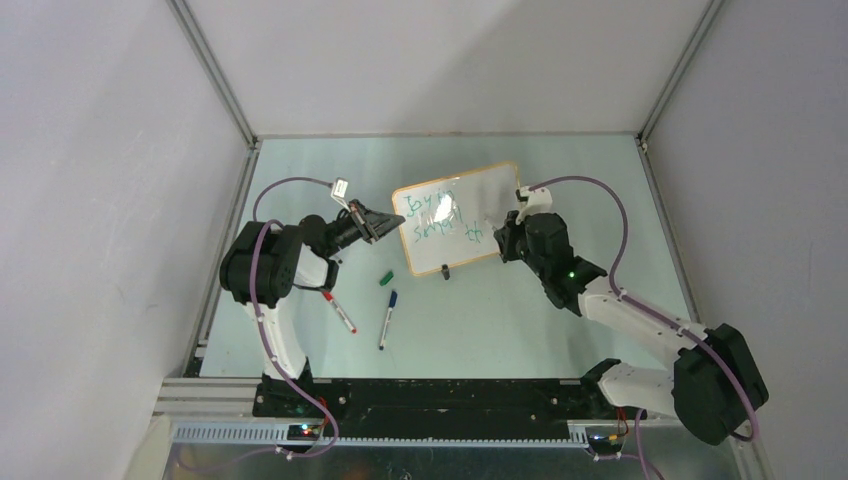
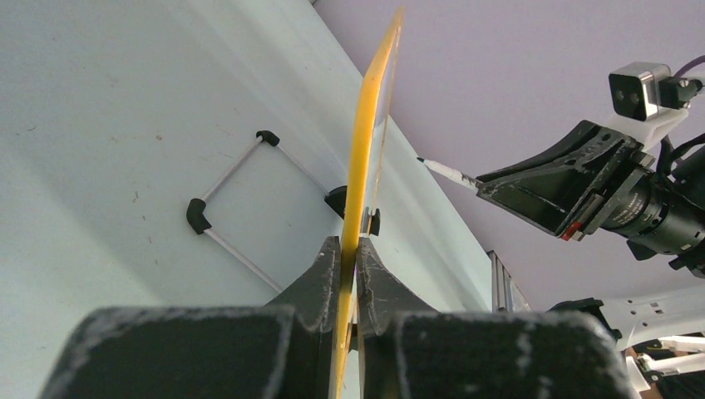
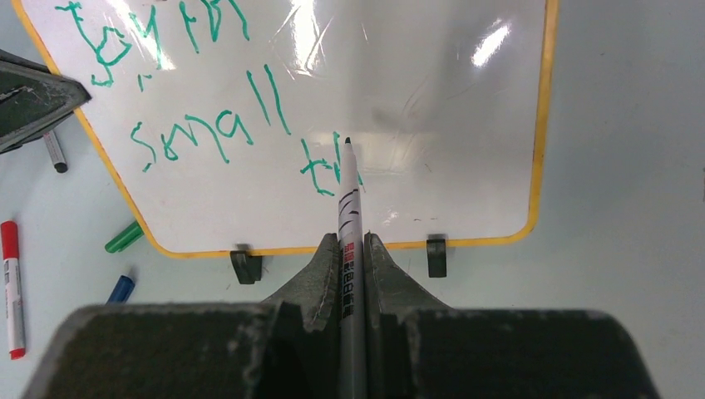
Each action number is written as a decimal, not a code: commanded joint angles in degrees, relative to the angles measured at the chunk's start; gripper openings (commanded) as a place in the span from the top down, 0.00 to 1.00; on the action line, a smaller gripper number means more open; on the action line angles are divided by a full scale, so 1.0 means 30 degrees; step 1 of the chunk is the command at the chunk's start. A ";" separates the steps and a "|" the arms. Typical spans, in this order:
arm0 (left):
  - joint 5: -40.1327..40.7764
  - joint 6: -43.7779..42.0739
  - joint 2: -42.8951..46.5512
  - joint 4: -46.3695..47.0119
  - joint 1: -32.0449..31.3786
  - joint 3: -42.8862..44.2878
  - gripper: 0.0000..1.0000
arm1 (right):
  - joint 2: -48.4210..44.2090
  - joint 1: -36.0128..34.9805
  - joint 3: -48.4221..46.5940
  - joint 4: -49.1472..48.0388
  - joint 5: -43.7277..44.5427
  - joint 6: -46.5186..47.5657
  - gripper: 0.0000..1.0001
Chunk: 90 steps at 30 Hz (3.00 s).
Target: Write a sentence on the whiteboard
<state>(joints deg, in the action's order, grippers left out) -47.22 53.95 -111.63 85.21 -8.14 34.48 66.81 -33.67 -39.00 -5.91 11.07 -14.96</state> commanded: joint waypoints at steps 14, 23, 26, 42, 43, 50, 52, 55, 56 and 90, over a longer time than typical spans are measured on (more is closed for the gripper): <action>-0.0441 -0.0033 0.0767 0.0927 -0.0131 -0.0009 1.00 | 0.1881 0.0397 -0.0124 -0.2017 -0.0125 0.0150 1.00; -0.0472 -0.0031 0.0746 0.0923 -0.0133 0.0006 1.00 | 0.2195 0.0489 -0.0122 -0.2140 -0.0100 0.0306 1.00; -0.0489 -0.0026 0.0739 0.0939 -0.0128 0.0024 1.00 | 0.2258 0.0578 -0.0124 -0.2278 -0.0088 0.0258 1.00; -0.0422 -0.0083 0.0824 0.0923 -0.0135 -0.0092 1.00 | 0.2864 0.0846 -0.0999 -0.1046 0.0087 -0.0024 1.00; -0.0427 -0.0069 0.0824 0.0923 -0.0130 -0.0095 1.00 | 0.2749 0.0835 -0.0972 -0.1017 0.0059 0.0021 1.00; -0.0414 -0.0055 0.0839 0.0923 -0.0137 -0.0098 1.00 | 0.1220 0.0420 0.0054 -0.0950 0.0166 0.0036 1.00; -0.0414 -0.0055 0.0852 0.0938 -0.0147 -0.0097 1.00 | 0.0985 0.0319 0.0290 -0.0943 0.0190 -0.0008 1.00; -0.0404 -0.0085 0.0854 0.0931 -0.0136 -0.0122 1.00 | 0.1164 0.0259 0.0357 -0.0975 0.0253 0.0030 1.00; -0.0388 -0.0085 0.0854 0.0942 -0.0132 -0.0125 1.00 | 0.1254 0.0265 0.0351 -0.1011 0.0245 0.0018 1.00; -0.0405 -0.0055 0.0852 0.0923 -0.0134 -0.0114 1.00 | 0.3317 0.0305 -0.0635 0.1030 0.0779 -0.0513 1.00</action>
<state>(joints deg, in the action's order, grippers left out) -47.22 53.93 -111.61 85.23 -8.14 34.48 75.48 -32.53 -39.16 -5.56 11.75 -15.53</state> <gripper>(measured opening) 0.088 0.129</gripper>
